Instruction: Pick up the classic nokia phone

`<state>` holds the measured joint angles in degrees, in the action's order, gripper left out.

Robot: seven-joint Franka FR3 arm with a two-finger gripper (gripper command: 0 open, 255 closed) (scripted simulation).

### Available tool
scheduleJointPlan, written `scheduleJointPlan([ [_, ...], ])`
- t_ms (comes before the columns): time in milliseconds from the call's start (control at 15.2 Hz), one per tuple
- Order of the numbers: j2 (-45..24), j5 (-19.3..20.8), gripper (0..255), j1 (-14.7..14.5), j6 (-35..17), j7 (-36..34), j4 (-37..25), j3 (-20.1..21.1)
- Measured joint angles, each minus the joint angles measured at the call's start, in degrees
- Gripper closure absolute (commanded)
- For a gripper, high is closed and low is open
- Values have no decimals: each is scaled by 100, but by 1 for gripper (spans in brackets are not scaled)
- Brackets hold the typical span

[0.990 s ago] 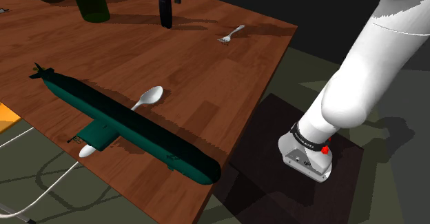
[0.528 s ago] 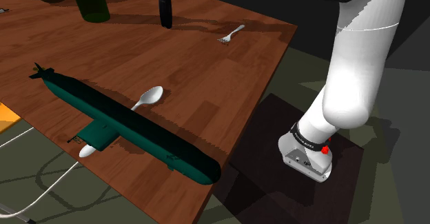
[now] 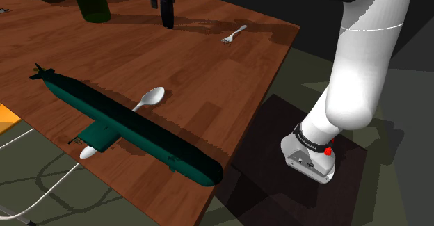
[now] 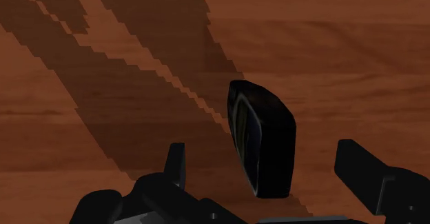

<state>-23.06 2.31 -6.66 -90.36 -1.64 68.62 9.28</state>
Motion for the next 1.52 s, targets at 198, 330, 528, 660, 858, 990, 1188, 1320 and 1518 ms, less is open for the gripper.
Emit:
scheduleJointPlan([
  [198, 3, 0, 255, 5, -35, 5, 34, -3],
  [330, 5, 1, 255, 7, -39, 5, 39, -4],
  [528, 3, 2, 255, 8, -40, 6, 37, -5],
  [660, 21, -1, 255, 11, -54, 8, 65, -4],
  [858, -2, 0, 255, 3, 105, 8, -111, -2],
  [990, -91, 13, 255, -17, 316, 3, -412, -1],
  [1188, -203, 30, 255, -42, 617, 1, -824, -2],
  [1320, -291, 45, 255, -67, 828, -8, -1123, -1],
  [1518, -512, 77, 255, -114, 1180, -12, -1697, -5],
])
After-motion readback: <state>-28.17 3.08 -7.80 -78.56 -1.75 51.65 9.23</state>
